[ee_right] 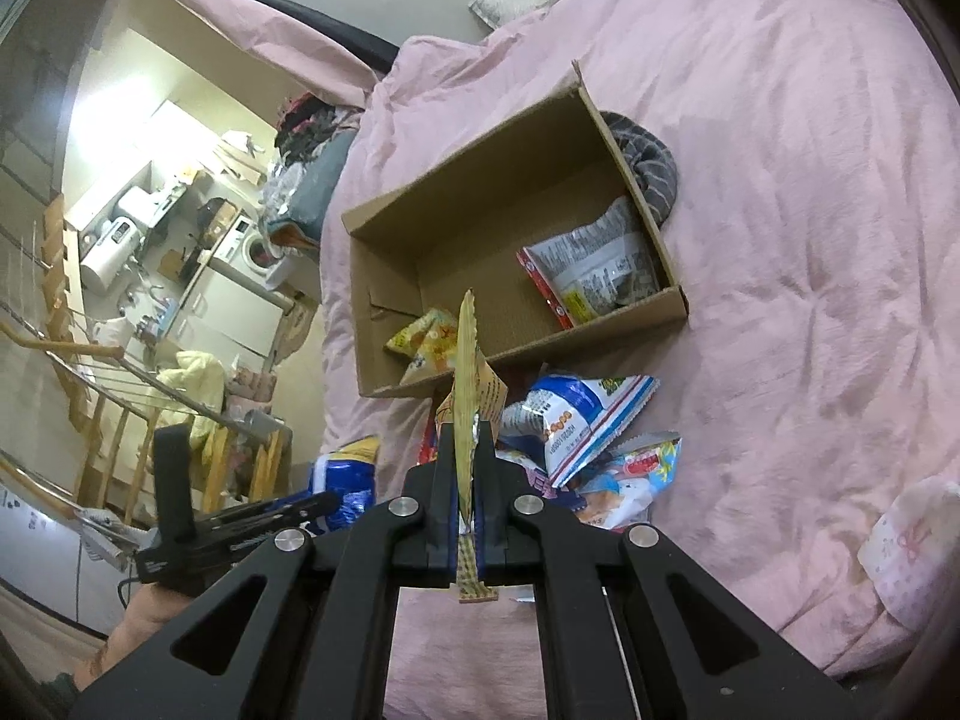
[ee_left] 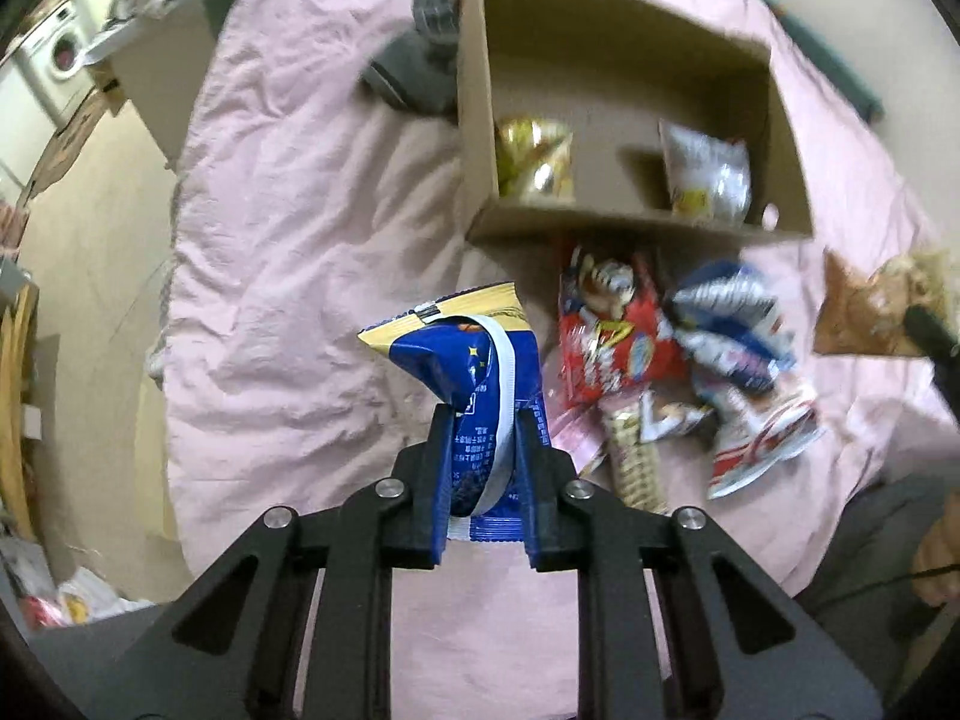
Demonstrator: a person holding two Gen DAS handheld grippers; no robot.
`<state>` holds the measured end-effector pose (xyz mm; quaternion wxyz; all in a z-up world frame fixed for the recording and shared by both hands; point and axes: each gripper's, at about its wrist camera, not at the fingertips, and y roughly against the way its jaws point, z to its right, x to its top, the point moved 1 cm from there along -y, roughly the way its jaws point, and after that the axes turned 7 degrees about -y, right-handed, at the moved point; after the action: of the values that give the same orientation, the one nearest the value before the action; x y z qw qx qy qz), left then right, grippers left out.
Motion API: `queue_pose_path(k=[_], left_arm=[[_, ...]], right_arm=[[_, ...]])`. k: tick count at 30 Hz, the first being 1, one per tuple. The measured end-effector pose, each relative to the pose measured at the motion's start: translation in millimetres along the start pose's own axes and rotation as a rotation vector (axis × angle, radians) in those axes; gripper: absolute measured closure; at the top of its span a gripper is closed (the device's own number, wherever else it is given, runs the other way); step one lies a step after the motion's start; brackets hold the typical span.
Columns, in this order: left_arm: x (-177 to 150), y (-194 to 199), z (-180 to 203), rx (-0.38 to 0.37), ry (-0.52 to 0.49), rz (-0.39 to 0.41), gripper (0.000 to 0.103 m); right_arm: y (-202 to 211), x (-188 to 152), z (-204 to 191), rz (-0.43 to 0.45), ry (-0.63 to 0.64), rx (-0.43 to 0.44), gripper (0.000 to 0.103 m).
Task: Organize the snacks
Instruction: 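Lower the blue packet and wafer stick into the box and open both tools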
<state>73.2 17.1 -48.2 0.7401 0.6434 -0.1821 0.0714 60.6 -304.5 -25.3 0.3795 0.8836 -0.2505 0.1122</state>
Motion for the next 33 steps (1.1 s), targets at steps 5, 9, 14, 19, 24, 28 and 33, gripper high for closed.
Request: queue_pose_path(k=[5,9,14,19,24,28,33], left_arm=[[24,20,-2,0.016,0.013,0.091,0.088],[44,34,1,0.029,0.011,0.17,0.088],[69,32,6,0.012,0.013,0.197,0.088],[94,23,19,-0.01,-0.002,0.204,0.088],[115,7,31,-0.018,-0.032,0.205,0.088],[131,-14,42,0.018,-0.081,0.196,0.088],[142,-31,45,-0.011,-0.095,0.223,0.088]], right_arm=[[8,11,-7,0.044,0.038,0.013,0.1],[5,26,-12,0.065,0.048,0.012,0.1],[-9,44,-14,0.067,0.064,-0.003,0.1],[-26,66,-19,0.072,0.095,-0.026,0.1],[-50,85,-20,0.052,0.118,-0.052,0.1],[-74,97,-16,0.026,0.125,-0.081,0.1],[-95,104,-11,-0.007,0.125,-0.097,0.1]])
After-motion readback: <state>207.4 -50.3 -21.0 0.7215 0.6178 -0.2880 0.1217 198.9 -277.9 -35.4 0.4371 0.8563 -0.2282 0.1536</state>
